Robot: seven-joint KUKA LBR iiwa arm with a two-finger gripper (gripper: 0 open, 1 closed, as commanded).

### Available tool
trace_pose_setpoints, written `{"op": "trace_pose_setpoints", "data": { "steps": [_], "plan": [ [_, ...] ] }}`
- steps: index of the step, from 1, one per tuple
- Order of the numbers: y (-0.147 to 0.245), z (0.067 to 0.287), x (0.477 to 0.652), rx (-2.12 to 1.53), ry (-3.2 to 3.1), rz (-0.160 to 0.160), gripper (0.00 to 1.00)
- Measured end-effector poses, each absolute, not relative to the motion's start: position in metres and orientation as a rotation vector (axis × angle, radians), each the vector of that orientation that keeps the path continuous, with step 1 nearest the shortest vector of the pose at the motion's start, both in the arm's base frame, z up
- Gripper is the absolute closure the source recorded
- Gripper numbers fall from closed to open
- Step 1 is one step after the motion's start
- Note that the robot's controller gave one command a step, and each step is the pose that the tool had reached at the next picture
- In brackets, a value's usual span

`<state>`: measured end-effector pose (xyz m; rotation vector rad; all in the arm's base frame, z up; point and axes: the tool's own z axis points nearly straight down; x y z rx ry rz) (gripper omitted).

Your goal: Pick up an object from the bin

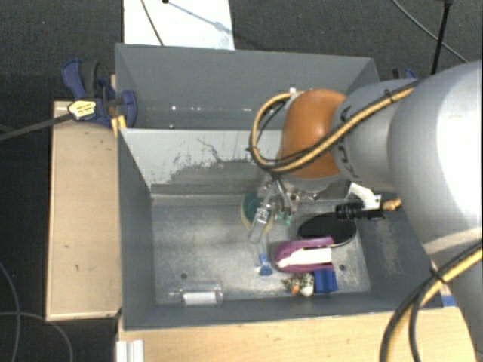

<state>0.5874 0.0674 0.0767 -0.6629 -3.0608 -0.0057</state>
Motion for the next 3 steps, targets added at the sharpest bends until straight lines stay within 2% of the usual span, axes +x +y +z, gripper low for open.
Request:
{"op": "trace_pose_setpoints", "data": {
  "steps": [1,2,3],
  "plan": [
    [0.071,0.075,0.586,-0.798,-3.028,-0.007,0.00],
    [0.072,0.075,0.585,-0.796,-3.025,-0.009,1.00],
    [0.072,0.138,0.587,-0.791,-3.048,-0.005,1.00]
  ]
}}
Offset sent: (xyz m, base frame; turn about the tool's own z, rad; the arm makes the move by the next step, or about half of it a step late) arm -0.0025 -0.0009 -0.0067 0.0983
